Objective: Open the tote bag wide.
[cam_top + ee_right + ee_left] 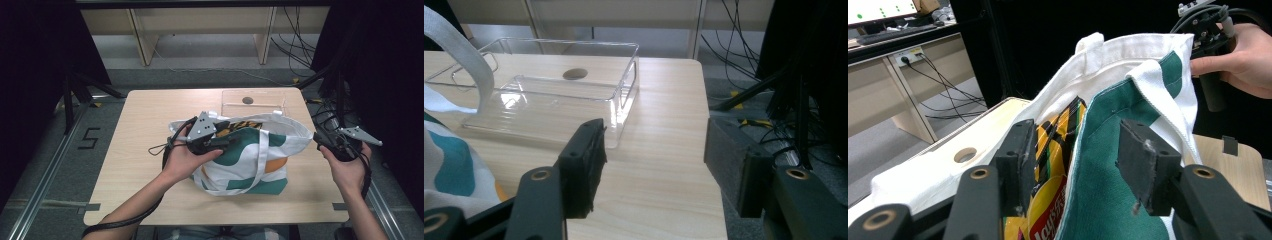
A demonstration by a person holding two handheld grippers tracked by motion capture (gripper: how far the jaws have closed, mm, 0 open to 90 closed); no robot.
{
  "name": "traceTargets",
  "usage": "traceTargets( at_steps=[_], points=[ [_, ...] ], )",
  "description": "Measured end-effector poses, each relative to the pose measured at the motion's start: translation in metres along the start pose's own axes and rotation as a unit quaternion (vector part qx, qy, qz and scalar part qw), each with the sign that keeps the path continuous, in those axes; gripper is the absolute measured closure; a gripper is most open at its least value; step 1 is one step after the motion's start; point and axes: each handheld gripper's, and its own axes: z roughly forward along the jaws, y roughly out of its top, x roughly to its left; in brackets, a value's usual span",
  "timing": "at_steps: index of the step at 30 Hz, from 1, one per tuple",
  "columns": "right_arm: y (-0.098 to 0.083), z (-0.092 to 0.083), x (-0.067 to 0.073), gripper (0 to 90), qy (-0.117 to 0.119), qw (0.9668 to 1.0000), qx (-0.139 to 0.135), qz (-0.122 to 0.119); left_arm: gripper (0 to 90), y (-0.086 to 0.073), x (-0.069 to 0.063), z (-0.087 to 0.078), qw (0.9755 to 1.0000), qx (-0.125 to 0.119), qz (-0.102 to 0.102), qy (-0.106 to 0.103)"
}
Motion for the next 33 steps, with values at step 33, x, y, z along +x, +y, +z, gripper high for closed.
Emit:
traceTargets(
  at_steps=[33],
  points=[
    [-0.003,0.002,-0.001,42.0,0.002,1.0,-0.003,0.005,82.7,0.005,-0.007,0.029,0.9916,0.096,0.086,-0.013]
  ],
)
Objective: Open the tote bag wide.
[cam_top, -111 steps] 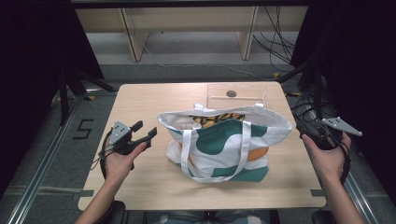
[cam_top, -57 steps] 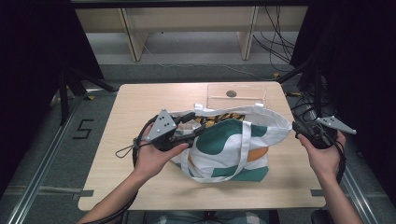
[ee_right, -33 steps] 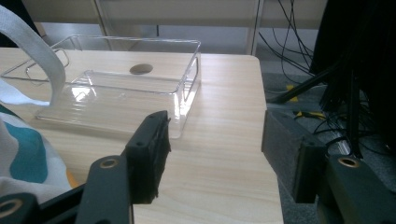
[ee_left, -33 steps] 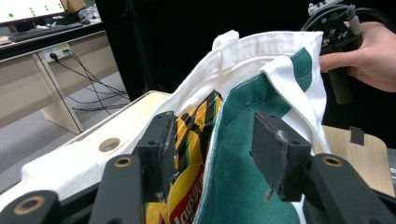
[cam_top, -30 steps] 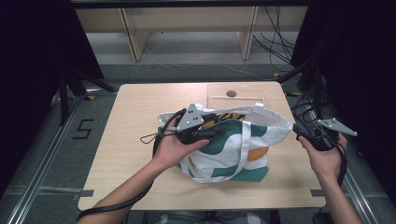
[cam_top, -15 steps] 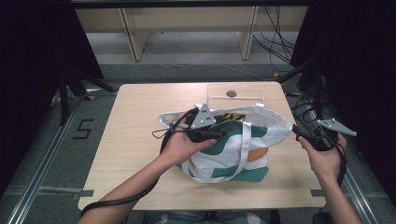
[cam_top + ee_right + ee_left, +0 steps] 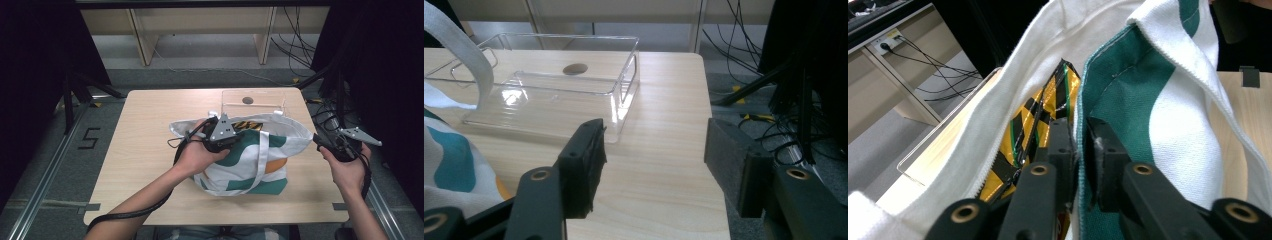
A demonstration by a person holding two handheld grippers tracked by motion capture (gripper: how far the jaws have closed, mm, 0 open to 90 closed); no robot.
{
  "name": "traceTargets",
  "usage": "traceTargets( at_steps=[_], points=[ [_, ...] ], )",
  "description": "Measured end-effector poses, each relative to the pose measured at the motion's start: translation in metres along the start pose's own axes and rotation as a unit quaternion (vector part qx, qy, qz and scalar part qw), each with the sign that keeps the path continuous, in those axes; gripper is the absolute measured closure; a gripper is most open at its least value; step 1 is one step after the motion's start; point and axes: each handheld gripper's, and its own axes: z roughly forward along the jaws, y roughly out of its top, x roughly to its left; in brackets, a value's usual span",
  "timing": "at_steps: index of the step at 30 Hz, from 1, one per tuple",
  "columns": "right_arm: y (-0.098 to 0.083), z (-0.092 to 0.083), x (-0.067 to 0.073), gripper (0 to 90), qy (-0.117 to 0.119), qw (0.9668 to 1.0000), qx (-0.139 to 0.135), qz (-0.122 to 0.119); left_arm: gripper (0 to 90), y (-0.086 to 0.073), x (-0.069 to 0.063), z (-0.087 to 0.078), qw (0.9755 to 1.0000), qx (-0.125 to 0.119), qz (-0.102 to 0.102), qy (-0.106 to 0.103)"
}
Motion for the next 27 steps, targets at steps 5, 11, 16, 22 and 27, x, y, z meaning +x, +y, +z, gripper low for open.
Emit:
traceTargets(
  at_steps=[5,11,16,22,27],
  points=[
    [0.0,0.0,0.0,42.0,-0.001,1.0,0.0,0.003,85.5,0.002,0.001,-0.003,0.9999,0.004,0.012,-0.004],
    [0.0,-0.001,0.0,42.0,-0.003,1.0,0.009,0.001,85.9,0.004,-0.002,-0.006,0.9999,-0.005,0.005,-0.012],
    [0.0,0.0,-0.001,42.0,-0.001,1.0,0.0,0.003,85.8,0.006,-0.004,-0.013,0.9997,-0.01,0.007,-0.022],
    [0.0,0.0,0.0,42.0,0.003,0.9999,0.012,0.001,85.8,0.005,-0.008,-0.02,0.9993,-0.004,0.012,-0.036],
    [0.0,0.0,-0.002,42.1,0.0,0.9999,0.009,-0.005,85.8,0.004,-0.012,-0.023,0.9987,0.0,0.016,-0.049]
  ],
)
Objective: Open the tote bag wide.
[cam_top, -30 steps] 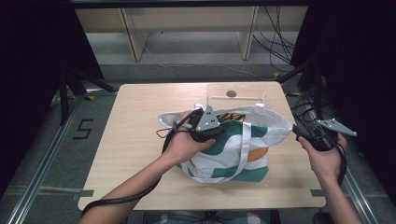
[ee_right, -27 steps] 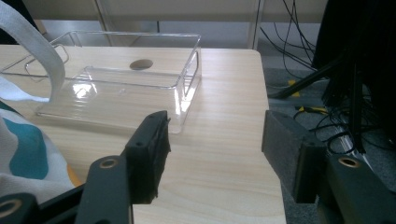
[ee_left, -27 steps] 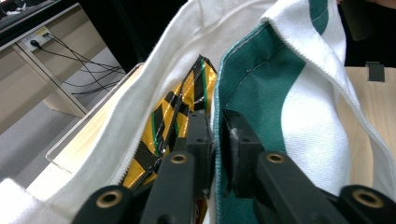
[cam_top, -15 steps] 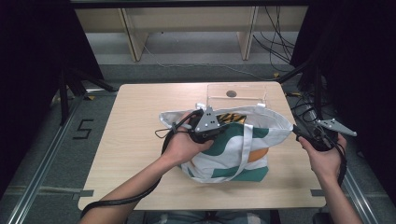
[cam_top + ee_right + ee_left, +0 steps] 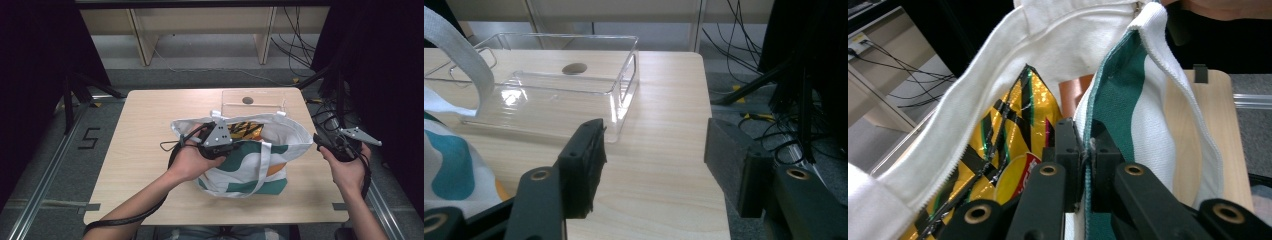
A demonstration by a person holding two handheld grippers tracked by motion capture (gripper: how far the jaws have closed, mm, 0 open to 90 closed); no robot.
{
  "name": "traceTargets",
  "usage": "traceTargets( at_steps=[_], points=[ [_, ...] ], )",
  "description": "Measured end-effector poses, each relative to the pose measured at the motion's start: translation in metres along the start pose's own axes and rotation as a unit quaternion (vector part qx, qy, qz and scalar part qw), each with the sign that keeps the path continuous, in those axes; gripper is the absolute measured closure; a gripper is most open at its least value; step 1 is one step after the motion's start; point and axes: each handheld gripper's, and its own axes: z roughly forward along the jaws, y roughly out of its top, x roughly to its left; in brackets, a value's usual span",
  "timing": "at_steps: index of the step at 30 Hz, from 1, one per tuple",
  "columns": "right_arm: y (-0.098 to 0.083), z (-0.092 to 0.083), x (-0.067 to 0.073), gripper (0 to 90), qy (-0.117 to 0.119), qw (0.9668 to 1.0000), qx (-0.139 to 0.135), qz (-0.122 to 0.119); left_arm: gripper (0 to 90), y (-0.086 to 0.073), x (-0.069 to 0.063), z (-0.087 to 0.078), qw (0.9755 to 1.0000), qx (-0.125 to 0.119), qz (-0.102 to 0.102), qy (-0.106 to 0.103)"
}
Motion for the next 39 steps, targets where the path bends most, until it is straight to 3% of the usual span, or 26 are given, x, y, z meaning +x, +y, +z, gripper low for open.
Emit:
traceTargets(
  at_steps=[1,2,5,6,7,9,11,14,16,23,24,26,28,31,33,34,37,38,39],
  points=[
    [0.0,0.0,0.001,42.1,-0.001,1.0,0.001,0.002,85.8,0.0,-0.002,0.0,1.0,-0.002,-0.007,-0.002],
    [0.0,-0.001,0.0,42.0,0.002,1.0,0.0,0.0,85.8,0.0,-0.002,-0.001,1.0,0.001,0.002,-0.003],
    [0.0,-0.001,0.001,42.1,-0.001,1.0,0.002,0.008,85.8,-0.001,-0.004,-0.003,1.0,0.002,-0.002,-0.008],
    [0.0,0.0,0.0,42.0,-0.001,1.0,0.001,0.0,85.8,-0.001,-0.004,-0.003,1.0,0.002,-0.001,-0.007],
    [0.0,-0.001,0.001,42.0,-0.001,0.9999,0.004,0.009,85.8,-0.001,-0.004,-0.003,1.0,0.003,-0.002,-0.007],
    [0.001,0.0,0.0,42.0,0.001,1.0,0.0,0.0,85.8,-0.001,-0.005,-0.002,0.9999,0.006,0.006,-0.01],
    [0.001,-0.001,0.002,42.0,-0.001,0.9999,-0.006,0.016,85.9,-0.001,-0.008,-0.001,0.9998,0.009,0.001,-0.015],
    [0.001,-0.002,0.0,42.0,0.0,1.0,0.0,0.006,85.8,-0.002,-0.01,0.0,0.9996,0.014,0.014,-0.02],
    [0.0,-0.001,0.0,42.1,0.002,1.0,-0.003,0.005,85.9,-0.004,-0.012,0.0,0.9996,0.016,0.005,-0.024],
    [0.0,0.001,0.0,42.0,0.004,1.0,0.001,0.001,85.9,-0.01,-0.019,0.002,0.9986,0.031,0.013,-0.04],
    [0.0,0.0,0.003,42.1,0.0,0.9999,-0.001,0.016,85.8,-0.012,-0.02,0.003,0.9985,0.031,0.016,-0.043],
    [0.0,0.001,0.001,42.0,0.004,1.0,-0.002,-0.001,85.9,-0.016,-0.025,0.006,0.9979,0.038,0.016,-0.05],
    [0.0,0.001,0.002,42.1,0.004,0.9999,0.001,0.015,85.8,-0.02,-0.028,0.009,0.9972,0.045,0.02,-0.056],
    [0.0,0.001,0.002,42.0,0.0,0.9999,0.005,0.012,85.9,-0.026,-0.033,0.016,0.9964,0.054,0.014,-0.063],
    [-0.001,0.002,0.0,42.0,-0.001,1.0,-0.008,0.003,85.9,-0.03,-0.033,0.021,0.9959,0.06,0.017,-0.066],
    [0.0,0.001,-0.001,42.1,0.007,1.0,0.0,0.001,85.9,-0.032,-0.034,0.023,0.9959,0.062,0.017,-0.064],
    [-0.001,0.0,0.001,42.0,-0.007,0.9998,-0.006,0.02,86.0,-0.038,-0.034,0.028,0.9947,0.073,0.02,-0.069],
    [-0.001,0.0,0.001,42.1,-0.008,0.9997,-0.006,0.02,86.0,-0.04,-0.035,0.031,0.9955,0.069,0.008,-0.064],
    [-0.001,0.0,0.001,42.0,-0.008,0.9997,-0.006,0.022,86.0,-0.042,-0.035,0.032,0.9954,0.071,0.009,-0.064]
  ],
)
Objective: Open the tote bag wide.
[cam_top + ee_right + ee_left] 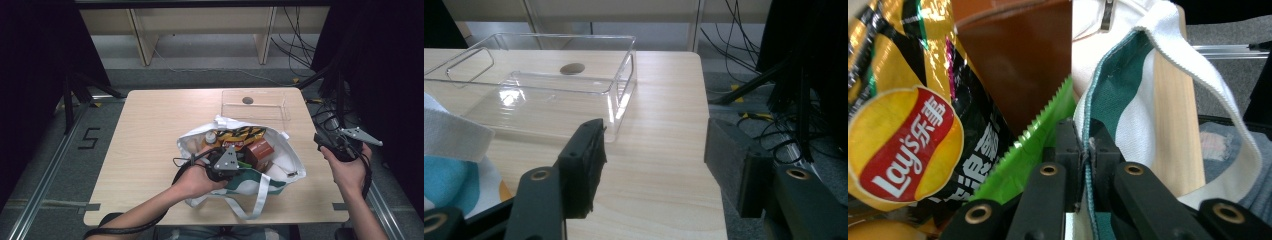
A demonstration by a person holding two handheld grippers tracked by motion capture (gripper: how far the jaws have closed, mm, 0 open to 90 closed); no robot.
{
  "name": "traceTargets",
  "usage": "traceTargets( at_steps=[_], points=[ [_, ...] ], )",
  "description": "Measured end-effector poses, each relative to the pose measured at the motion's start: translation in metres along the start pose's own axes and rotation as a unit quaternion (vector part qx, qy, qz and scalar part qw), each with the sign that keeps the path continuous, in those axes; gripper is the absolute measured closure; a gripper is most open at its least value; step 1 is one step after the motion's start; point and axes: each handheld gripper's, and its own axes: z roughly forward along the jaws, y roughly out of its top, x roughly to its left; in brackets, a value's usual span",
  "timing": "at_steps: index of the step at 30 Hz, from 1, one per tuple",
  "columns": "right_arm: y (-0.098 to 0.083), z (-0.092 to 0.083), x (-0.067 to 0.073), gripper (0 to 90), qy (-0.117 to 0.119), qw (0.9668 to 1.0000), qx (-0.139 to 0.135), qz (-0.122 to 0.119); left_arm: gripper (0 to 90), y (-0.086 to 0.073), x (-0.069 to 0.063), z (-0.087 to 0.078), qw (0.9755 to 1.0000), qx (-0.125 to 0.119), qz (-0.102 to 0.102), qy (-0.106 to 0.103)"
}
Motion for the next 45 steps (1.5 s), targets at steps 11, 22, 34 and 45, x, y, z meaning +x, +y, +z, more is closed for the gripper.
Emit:
traceTargets(
  at_steps=[11,22,34,45],
  points=[
    [0.0,0.001,-0.001,42.0,0.003,1.0,-0.002,-0.009,86.2,-0.016,0.004,0.022,0.9992,0.039,0.0,0.003],
    [0.002,0.0,-0.002,42.0,0.006,0.9998,-0.001,-0.018,85.9,-0.027,0.002,0.037,0.9974,0.071,0.011,-0.009],
    [0.007,-0.005,0.005,42.2,0.017,0.9998,-0.006,-0.007,84.0,-0.031,-0.002,0.044,0.9973,0.073,0.003,-0.003],
    [0.023,-0.014,0.025,42.6,0.044,0.9984,-0.023,-0.027,54.0,-0.015,-0.009,0.019,0.9974,0.067,0.022,-0.01]
  ],
)
